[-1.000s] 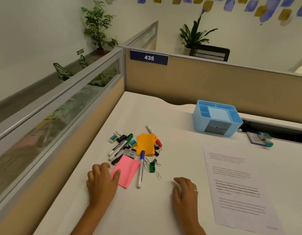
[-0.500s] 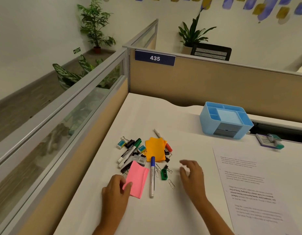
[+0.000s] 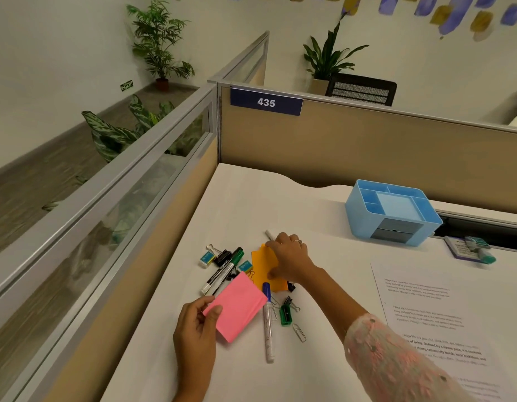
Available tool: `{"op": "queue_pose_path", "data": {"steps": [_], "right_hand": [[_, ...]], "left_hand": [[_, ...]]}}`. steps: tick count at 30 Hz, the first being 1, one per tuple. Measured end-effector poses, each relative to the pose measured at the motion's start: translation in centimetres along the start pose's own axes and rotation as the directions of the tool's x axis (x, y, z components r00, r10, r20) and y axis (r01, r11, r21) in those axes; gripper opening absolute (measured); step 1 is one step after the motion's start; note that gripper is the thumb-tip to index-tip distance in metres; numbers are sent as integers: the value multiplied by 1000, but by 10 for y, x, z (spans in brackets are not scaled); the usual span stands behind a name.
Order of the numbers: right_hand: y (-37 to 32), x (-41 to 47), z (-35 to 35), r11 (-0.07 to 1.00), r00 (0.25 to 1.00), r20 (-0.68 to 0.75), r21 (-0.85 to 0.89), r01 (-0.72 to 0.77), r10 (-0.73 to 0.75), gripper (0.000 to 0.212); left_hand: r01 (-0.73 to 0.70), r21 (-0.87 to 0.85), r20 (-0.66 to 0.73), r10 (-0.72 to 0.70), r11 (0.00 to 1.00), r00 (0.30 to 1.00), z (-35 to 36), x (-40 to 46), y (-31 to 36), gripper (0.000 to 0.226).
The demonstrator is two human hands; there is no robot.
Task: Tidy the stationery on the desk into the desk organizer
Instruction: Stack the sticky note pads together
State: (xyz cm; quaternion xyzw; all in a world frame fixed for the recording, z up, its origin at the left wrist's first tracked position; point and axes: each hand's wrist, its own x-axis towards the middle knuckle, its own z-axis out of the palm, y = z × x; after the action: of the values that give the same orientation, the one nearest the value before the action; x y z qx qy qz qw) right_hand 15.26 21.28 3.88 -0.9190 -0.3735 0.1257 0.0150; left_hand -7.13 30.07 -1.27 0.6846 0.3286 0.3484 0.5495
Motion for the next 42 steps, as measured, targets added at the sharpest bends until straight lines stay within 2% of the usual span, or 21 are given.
{"op": "queue_pose_path", "data": {"steps": [4,8,11,15,18,23,26,28,31,33,35,39,42], "right_hand": [[1,4,4,999,998,-59,21,-34,35,80],[0,4,6,986,995,-74,158,-55,68,77],[-2,2,7,970,985,-155,242,-36,75,71],[-3,-5,9,956,942,-309,290,-37,129,50],[-2,-11,3,910,924,-325,411,-55,203,30],[1,-31,-19,701,901,-281,712,-35,331,22],[4,-49,-29,565,868,-264,825,-23,421,14],[5,-63,-35,427,857,-207,904,-17,472,12],[-2,-87,-37,186,899,-87,983,7,430,16],[-13,-101,-33,109,924,-64,994,24,376,24],[-27,-110,-26,160,913,-120,985,61,390,26],[-47,-120,-15,464,805,-358,878,118,474,28],[-49,-127,-14,546,761,-420,831,105,494,30]], "left_hand": [[0,-6,-1,0,1000,1000,1,1,-3,18],[-7,-12,11,7,1000,1000,1,0,-3,18],[-11,-16,12,11,1000,1000,1,0,-4,18],[-4,-52,20,5,999,1000,0,0,-1,17],[-7,-44,24,8,999,1000,-1,-1,1,13],[23,-35,26,-23,999,999,-3,0,4,8],[-3,-18,27,3,1000,1000,-4,-1,9,4],[-34,11,13,34,999,999,-4,1,15,6],[-46,16,16,45,999,999,2,6,28,6],[-40,9,51,40,999,998,9,10,39,13],[-20,-10,102,21,1000,995,16,13,50,18],[88,-87,226,-66,992,972,28,17,64,21],[144,-138,257,-105,980,961,33,18,71,18]]}}
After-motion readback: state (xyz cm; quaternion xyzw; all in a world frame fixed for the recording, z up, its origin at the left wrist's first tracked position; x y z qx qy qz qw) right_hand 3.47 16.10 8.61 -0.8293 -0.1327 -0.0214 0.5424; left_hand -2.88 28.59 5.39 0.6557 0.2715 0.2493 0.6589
